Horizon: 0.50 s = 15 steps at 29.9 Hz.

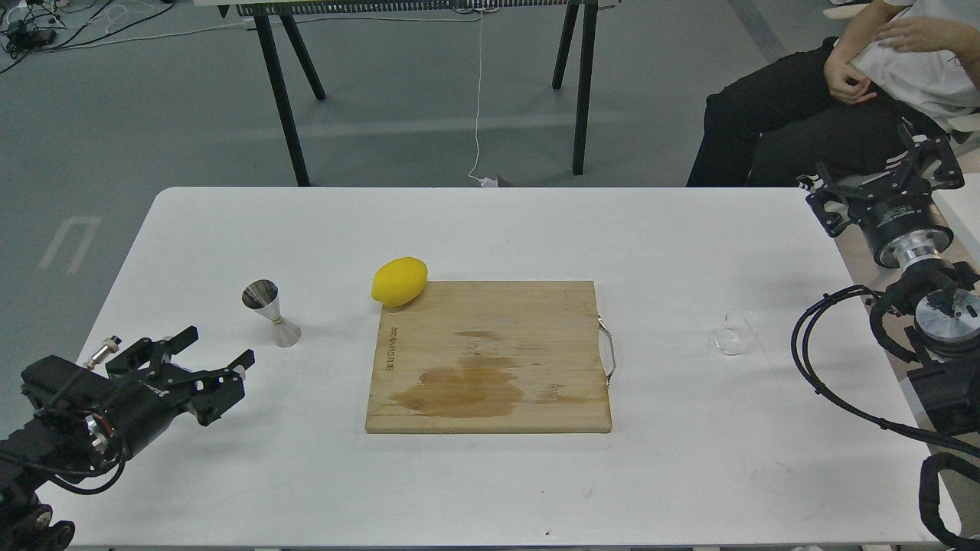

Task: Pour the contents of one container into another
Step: 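Close the left gripper around the steel jigger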

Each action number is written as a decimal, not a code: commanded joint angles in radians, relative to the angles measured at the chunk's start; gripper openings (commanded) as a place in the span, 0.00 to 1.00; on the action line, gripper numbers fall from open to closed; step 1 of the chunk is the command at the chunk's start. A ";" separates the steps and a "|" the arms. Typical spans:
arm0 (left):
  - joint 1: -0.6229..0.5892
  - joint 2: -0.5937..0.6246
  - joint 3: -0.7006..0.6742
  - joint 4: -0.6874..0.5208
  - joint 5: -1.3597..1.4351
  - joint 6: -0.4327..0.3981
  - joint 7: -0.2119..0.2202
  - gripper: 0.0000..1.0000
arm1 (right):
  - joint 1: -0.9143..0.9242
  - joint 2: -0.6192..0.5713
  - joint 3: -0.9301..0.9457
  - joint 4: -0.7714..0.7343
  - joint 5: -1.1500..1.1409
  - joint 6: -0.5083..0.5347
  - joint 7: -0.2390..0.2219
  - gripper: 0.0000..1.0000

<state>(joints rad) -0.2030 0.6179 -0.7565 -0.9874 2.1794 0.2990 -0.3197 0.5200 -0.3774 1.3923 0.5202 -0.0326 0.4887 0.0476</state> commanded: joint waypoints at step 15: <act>-0.226 -0.264 0.100 0.365 0.002 0.002 0.001 0.76 | 0.000 0.000 0.002 0.001 0.000 0.000 0.000 0.99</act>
<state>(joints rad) -0.4105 0.3751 -0.6568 -0.6609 2.1818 0.3009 -0.3178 0.5194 -0.3771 1.3943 0.5218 -0.0321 0.4887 0.0476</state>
